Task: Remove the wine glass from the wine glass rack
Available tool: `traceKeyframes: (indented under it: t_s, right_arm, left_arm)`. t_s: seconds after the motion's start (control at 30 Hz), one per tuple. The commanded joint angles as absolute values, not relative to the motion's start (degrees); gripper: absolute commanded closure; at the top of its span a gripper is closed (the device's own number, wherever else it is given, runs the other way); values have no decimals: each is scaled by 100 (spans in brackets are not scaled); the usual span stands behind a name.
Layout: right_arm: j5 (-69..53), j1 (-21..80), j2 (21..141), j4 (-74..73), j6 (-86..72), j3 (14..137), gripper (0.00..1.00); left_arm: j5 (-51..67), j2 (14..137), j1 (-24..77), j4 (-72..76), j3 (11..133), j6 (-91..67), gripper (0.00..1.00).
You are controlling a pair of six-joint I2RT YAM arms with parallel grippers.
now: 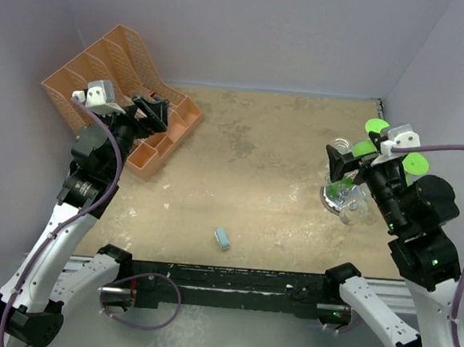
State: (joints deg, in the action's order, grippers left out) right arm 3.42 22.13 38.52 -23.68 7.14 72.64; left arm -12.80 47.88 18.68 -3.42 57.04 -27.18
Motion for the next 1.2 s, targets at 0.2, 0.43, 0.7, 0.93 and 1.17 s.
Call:
traceKeyframes:
  t_s: [0.2, 0.43, 0.7, 0.93, 1.17]
  right_arm:
    - [928, 2621, 4686, -2161, 550, 7229, 6]
    - [2019, 2672, 5291, -2539, 318, 7431, 6]
    - [2827, 2672, 5813, -2756, -65, 7471, 22]
    - [3137, 2687, 6564, -2827, -554, 7450, 27]
    - [3982, 2707, 6706, -2819, -830, 7374, 26]
  left_arm:
    - [-1190, 4818, 1942, 17, 5785, -2623, 4]
    - [-1231, 4909, 1972, -62, 5829, -2643, 5]
    - [-1397, 4922, 2003, -119, 5829, -2671, 5]
    - [-1457, 4985, 1998, -152, 5843, -2671, 5]
    - [-1492, 5017, 2003, -183, 5857, -2697, 6]
